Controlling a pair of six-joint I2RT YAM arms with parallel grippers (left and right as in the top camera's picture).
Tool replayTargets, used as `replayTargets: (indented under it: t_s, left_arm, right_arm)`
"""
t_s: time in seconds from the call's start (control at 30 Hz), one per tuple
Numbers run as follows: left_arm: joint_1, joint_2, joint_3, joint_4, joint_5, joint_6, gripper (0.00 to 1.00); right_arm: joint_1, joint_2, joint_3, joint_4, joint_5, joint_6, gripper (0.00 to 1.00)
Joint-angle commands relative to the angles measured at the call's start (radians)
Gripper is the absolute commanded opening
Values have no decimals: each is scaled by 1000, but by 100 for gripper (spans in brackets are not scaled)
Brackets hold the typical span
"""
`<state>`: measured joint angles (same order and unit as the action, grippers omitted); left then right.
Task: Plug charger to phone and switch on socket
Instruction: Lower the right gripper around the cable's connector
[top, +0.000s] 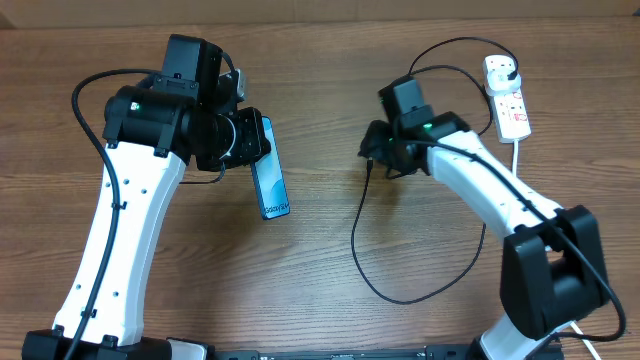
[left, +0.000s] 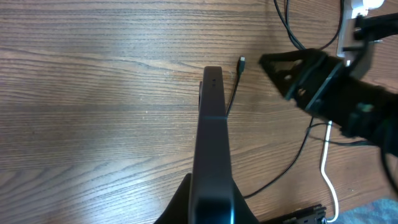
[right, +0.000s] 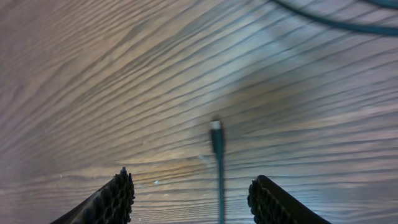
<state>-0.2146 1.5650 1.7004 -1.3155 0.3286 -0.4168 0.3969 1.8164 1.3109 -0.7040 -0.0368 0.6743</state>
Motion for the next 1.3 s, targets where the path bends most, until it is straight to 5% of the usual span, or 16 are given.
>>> replayTargets:
  t_s: [0.0,0.3,0.6,1.27]
  left_arm:
    - [-2,-30,4,4,5,-10,4]
    - [-2,-30,4,6,5,-11,4]
    - [-2,-29,4,8,5,-11,4]
    - [-2,-29,4,7,5,-10,4]
  right_arm:
    - [48,50,18,4,106,42,59]
    - [49,123,18,60,129,58,58]
    - [49,144,18,83,122,60,45]
    - [49,191,18,67,122,62,43]
